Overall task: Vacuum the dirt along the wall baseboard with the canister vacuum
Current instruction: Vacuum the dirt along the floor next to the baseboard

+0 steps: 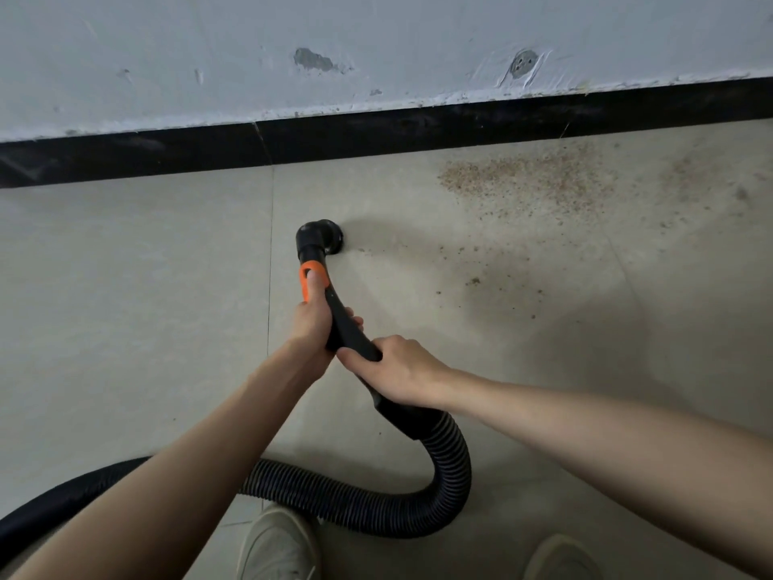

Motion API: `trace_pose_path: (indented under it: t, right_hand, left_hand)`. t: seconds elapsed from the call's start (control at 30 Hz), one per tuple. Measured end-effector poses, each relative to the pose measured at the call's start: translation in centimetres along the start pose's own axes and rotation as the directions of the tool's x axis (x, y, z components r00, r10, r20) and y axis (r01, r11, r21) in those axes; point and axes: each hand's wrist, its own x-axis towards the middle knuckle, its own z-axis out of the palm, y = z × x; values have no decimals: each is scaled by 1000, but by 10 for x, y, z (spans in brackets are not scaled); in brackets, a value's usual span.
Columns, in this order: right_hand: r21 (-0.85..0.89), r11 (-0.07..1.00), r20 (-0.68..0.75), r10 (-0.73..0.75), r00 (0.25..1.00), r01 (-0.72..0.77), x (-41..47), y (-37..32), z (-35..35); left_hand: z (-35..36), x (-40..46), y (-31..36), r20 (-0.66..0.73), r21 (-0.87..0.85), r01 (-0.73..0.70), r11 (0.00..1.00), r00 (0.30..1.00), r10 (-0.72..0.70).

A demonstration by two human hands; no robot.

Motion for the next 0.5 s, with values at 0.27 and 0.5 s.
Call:
trace_pose_path:
  t: [0.27, 0.5]
  right_hand:
    - [64, 995, -142, 88, 986, -79, -34, 25, 10]
    - [179, 976, -206, 160, 965, -124, -49, 46, 12]
  left_hand:
    - [27, -22, -17, 167, 113, 25, 993, 985, -44]
    - [52, -38, -26, 224, 227, 2, 974, 973, -54]
